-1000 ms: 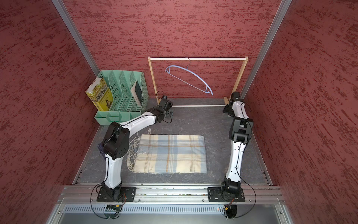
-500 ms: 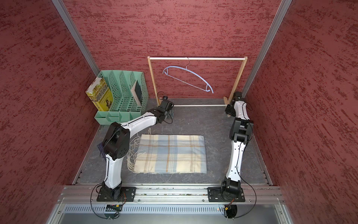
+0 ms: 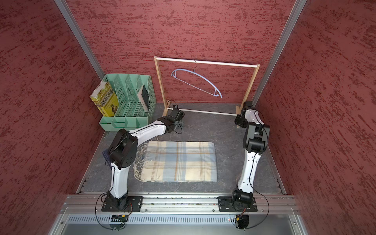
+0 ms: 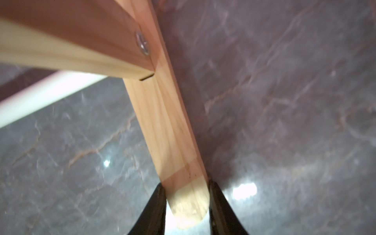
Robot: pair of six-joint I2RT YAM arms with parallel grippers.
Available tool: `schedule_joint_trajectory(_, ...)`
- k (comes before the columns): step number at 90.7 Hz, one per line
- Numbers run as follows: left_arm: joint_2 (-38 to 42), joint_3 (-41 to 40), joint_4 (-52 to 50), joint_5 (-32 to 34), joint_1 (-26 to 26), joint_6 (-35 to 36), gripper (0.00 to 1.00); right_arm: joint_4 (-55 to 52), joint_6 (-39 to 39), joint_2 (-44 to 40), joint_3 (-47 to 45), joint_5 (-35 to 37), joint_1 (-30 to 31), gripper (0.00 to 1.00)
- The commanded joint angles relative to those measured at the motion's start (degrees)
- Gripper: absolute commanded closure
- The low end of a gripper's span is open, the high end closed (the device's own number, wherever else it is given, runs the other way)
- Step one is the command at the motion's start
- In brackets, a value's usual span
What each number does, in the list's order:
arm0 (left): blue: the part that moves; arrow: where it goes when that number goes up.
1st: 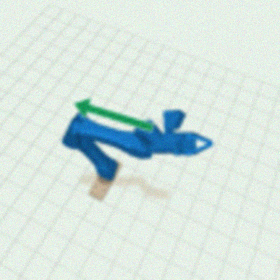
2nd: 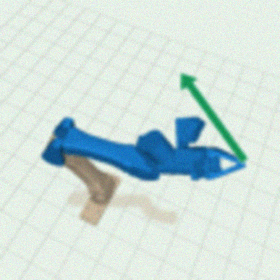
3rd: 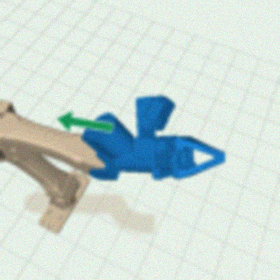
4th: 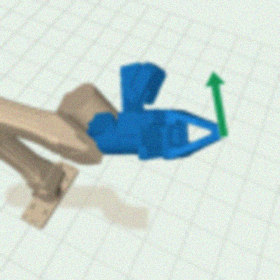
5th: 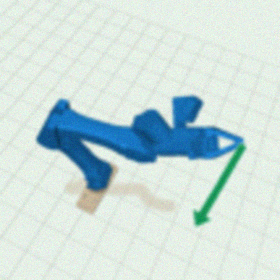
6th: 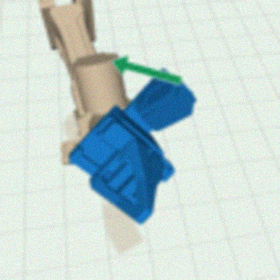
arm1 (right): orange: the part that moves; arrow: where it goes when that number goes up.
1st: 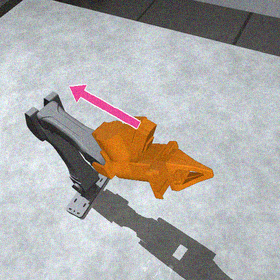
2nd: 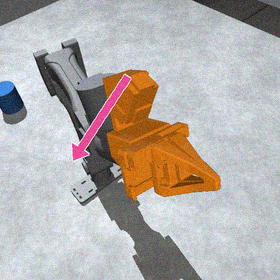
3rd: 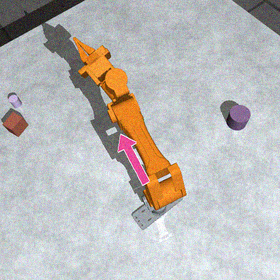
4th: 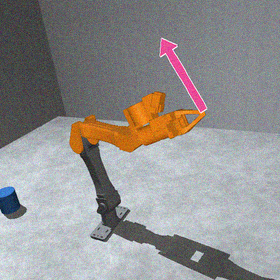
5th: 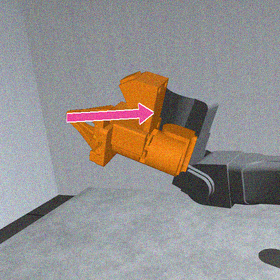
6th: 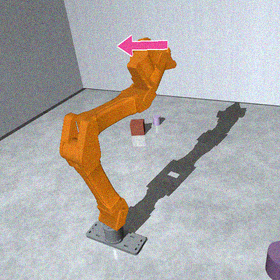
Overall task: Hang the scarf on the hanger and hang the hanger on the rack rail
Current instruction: Move the clothesline to the center of the board.
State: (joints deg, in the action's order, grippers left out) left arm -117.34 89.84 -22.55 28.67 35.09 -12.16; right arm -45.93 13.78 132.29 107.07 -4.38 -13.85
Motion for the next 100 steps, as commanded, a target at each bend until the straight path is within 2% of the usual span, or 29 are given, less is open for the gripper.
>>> schedule_joint_trajectory(1,3.27,-1.61,1.75,0.63,0.59,-0.46,0.0,0.88,3.77,-5.23,-8.13,-0.01,2.53,0.84)
schedule_joint_trajectory(20,5.19,-4.75,2.84,0.13,0.77,-0.55,0.0,5.17,5.61,-14.68,-21.77,2.6,5.92,0.84)
schedule_joint_trajectory(30,6.23,-6.11,3.44,-0.12,0.75,-0.56,0.0,6.22,6.34,-16.05,-24.14,3.15,6.41,0.79)
schedule_joint_trajectory(33,6.45,-6.47,3.6,-0.14,0.77,-0.5,0.0,5.93,6.34,-15.7,-23.85,3.29,6.46,0.73)
schedule_joint_trajectory(37,7.0,-6.87,3.85,-0.14,0.77,-0.49,0.0,5.51,6.34,-15.35,-23.41,3.79,6.48,0.5)
schedule_joint_trajectory(41,7.31,-7.24,4.14,-0.11,0.77,-0.45,0.0,5.28,6.2,-15.12,-23.07,4.2,6.46,0.33)
schedule_joint_trajectory(51,8.03,-7.84,4.72,-0.38,0.83,-0.3,0.0,5.34,5.73,-16.43,-23.5,4.91,6.65,0.03)
schedule_joint_trajectory(60,8.61,-8.04,5.31,-0.4,1.28,0.78,0.0,5.27,4.23,-20.85,-25.5,6.5,7.83,0.02)
schedule_joint_trajectory(73,10.12,-8.2,5.11,1.32,3.37,3.53,0.0,4.51,2.71,-32.38,-31.69,8.96,11.65,0.01)
schedule_joint_trajectory(87,13.57,-10.25,4.1,3.29,5.85,3.98,0.0,3.67,2.45,-46.27,-37.43,9.69,21.62,0.02)
schedule_joint_trajectory(100,18.45,-12.77,1.71,4.17,7.52,1.54,0.0,0.1,-0.34,-56.4,-34.44,7.46,31.64,0.02)
